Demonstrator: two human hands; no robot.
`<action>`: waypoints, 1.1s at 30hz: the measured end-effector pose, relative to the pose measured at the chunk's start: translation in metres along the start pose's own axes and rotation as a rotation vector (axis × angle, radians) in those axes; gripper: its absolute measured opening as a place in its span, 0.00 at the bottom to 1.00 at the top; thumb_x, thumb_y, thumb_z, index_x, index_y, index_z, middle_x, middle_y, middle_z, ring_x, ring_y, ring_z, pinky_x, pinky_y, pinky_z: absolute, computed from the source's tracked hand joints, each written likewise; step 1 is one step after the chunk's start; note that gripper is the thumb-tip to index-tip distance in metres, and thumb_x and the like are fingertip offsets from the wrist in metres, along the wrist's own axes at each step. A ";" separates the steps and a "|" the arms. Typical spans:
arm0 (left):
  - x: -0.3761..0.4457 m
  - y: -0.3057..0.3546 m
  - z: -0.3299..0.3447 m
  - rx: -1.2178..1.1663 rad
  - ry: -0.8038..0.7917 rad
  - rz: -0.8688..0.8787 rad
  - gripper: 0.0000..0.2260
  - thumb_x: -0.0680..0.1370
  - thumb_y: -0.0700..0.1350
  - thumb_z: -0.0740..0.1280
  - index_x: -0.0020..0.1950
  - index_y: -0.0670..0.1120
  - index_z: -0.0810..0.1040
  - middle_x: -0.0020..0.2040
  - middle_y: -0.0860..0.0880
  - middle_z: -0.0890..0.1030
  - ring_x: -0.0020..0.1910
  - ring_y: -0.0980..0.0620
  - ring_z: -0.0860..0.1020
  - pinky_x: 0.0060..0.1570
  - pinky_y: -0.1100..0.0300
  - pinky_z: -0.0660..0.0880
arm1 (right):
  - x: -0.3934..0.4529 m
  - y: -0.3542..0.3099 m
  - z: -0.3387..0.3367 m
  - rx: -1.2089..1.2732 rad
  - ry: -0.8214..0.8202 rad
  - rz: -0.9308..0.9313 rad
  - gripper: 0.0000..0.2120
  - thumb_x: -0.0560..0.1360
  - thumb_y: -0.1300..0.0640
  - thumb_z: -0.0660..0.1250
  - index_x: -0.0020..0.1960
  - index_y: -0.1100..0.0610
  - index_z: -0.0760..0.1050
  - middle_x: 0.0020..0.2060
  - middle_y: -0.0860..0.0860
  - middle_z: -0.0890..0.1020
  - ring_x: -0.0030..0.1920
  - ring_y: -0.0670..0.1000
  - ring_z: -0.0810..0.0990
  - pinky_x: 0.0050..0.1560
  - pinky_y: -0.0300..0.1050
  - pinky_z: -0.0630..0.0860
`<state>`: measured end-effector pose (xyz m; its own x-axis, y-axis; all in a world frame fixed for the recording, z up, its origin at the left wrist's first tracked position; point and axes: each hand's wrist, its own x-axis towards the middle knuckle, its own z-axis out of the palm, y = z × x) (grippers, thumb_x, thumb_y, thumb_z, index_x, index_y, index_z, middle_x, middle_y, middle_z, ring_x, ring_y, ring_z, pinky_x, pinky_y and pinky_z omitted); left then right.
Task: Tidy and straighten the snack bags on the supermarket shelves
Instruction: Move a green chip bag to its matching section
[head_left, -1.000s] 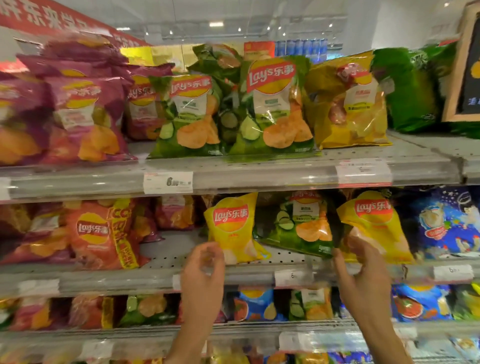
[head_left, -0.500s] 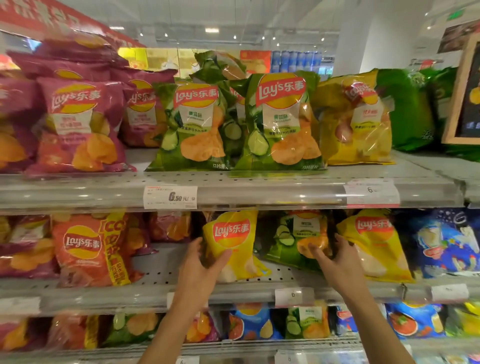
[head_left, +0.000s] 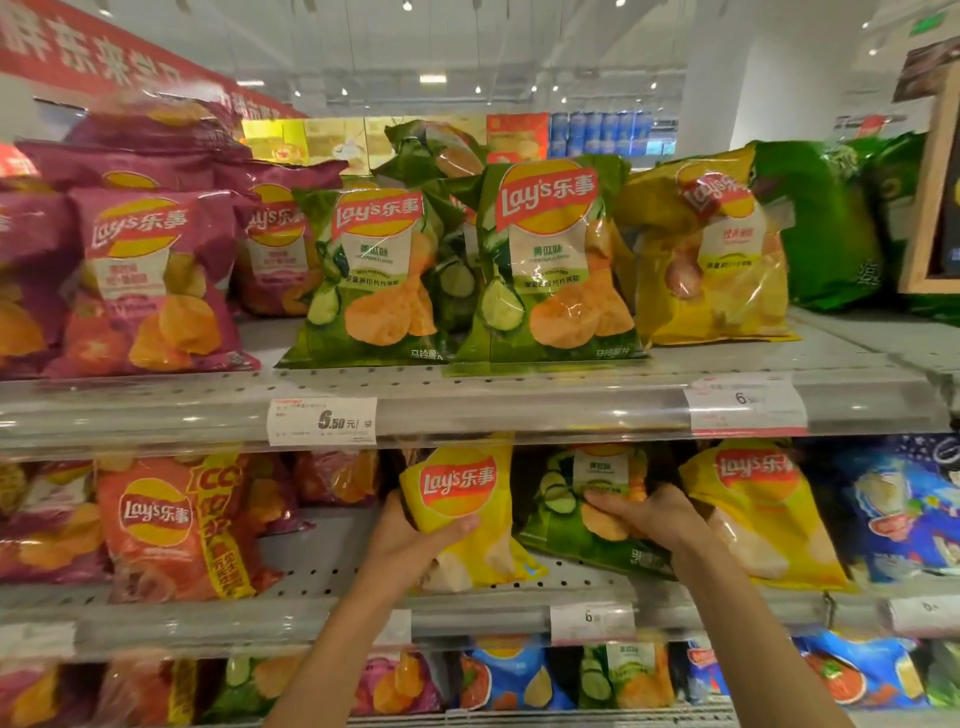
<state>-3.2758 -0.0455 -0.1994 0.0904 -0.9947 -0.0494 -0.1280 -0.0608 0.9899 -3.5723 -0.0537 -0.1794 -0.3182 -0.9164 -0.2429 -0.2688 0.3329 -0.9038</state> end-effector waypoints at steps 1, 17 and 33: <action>0.000 0.000 0.000 -0.006 -0.002 -0.005 0.38 0.54 0.59 0.82 0.61 0.54 0.73 0.48 0.53 0.85 0.38 0.56 0.83 0.28 0.64 0.75 | 0.000 -0.002 0.001 -0.005 -0.015 0.017 0.44 0.62 0.43 0.83 0.69 0.63 0.70 0.54 0.55 0.78 0.52 0.53 0.76 0.44 0.44 0.72; -0.017 0.009 -0.014 -0.096 0.082 0.040 0.38 0.63 0.49 0.83 0.68 0.52 0.70 0.57 0.50 0.82 0.56 0.49 0.80 0.40 0.58 0.77 | -0.029 0.000 0.004 0.181 -0.194 -0.160 0.32 0.62 0.56 0.85 0.63 0.52 0.77 0.51 0.49 0.87 0.52 0.50 0.85 0.50 0.47 0.82; -0.018 0.023 0.099 -0.074 -0.106 0.045 0.27 0.62 0.53 0.83 0.53 0.58 0.71 0.51 0.57 0.80 0.47 0.62 0.78 0.33 0.69 0.73 | -0.094 0.040 -0.100 0.240 0.181 -0.261 0.24 0.66 0.65 0.81 0.60 0.58 0.78 0.49 0.53 0.86 0.47 0.52 0.85 0.49 0.49 0.81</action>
<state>-3.3785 -0.0371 -0.1890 -0.0187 -0.9997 -0.0151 -0.0565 -0.0140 0.9983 -3.6437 0.0675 -0.1576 -0.4276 -0.9024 0.0524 -0.1488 0.0132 -0.9888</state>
